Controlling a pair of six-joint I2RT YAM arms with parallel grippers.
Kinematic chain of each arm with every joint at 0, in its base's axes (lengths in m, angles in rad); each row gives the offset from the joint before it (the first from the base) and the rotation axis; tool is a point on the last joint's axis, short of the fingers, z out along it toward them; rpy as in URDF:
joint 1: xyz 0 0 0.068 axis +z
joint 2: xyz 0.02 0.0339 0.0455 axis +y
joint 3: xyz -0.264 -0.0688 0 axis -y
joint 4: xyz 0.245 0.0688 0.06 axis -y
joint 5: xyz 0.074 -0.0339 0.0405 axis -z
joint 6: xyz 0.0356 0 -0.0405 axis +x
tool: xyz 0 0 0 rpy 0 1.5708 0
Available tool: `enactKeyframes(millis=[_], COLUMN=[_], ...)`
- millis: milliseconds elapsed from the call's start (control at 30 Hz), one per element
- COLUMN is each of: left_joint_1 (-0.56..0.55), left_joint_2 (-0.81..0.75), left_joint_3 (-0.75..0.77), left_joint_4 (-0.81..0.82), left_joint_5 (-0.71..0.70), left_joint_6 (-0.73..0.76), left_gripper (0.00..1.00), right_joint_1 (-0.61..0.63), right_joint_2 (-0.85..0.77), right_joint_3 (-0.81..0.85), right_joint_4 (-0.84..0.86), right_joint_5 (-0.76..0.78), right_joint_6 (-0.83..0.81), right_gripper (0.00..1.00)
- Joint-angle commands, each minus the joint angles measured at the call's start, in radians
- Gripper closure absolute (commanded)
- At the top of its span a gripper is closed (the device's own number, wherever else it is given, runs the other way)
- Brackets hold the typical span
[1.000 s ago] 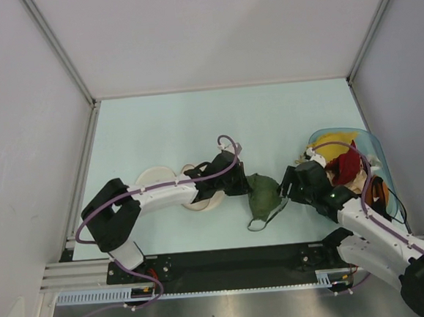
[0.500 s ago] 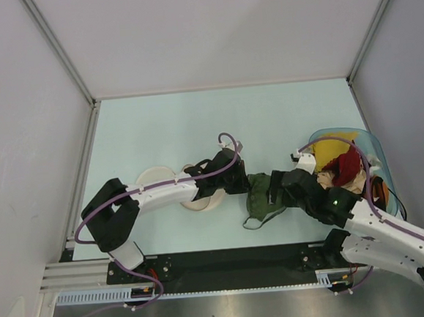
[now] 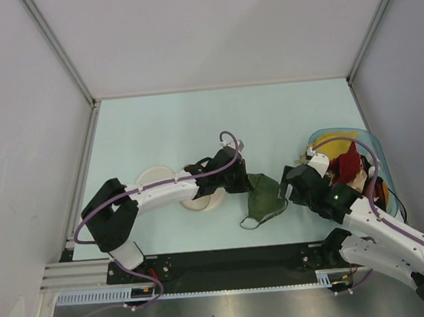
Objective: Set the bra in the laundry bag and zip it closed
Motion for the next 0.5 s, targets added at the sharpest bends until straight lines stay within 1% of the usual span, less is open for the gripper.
enactKeyframes(millis=[0,33,67,100,133,200,300,333,367,433,467], left_joint_1=[0.003,0.003,0.005,0.003,0.003,0.006,0.008,0.008,0.008,0.009,0.011], left_joint_2=[-0.029,-0.032,-0.032,-0.032,-0.032,-0.037,-0.047,-0.049,-0.05,-0.055,-0.057], left_joint_3=[0.052,0.054,0.057,0.06,0.063,0.063,0.061,0.061,0.061,0.058,0.057], left_joint_4=[-0.014,-0.013,-0.013,-0.013,-0.014,-0.013,-0.013,-0.014,-0.014,-0.017,-0.016], left_joint_5=[0.012,0.013,0.021,0.025,0.03,0.044,0.055,0.056,0.055,0.055,0.053], left_joint_6=[0.036,0.034,0.033,0.033,0.028,0.019,-0.003,-0.006,-0.006,-0.001,0.002], left_gripper=[1.0,1.0,1.0,1.0,1.0,1.0,1.0,1.0,1.0,1.0,1.0], right_joint_1=[0.02,0.04,0.073,0.14,0.177,0.256,0.331,0.377,0.391,0.364,0.341], right_joint_2=[-0.027,-0.037,-0.046,-0.071,-0.082,-0.102,-0.09,-0.07,-0.06,-0.027,-0.013], right_joint_3=[0.043,0.032,0.024,0.017,0.001,-0.014,-0.031,-0.031,-0.03,-0.016,0.007], right_joint_4=[0.031,0.062,0.09,0.124,0.139,0.206,0.259,0.253,0.238,0.138,0.094], right_joint_5=[-0.075,-0.115,-0.115,-0.102,-0.064,-0.045,0.018,0.1,0.139,0.225,0.242], right_joint_6=[-0.046,-0.074,-0.098,-0.111,-0.129,-0.152,-0.177,-0.165,-0.119,-0.051,0.031], right_gripper=[0.0,0.0,0.0,0.0,0.0,0.0,0.0,0.0,0.0,0.0,0.0])
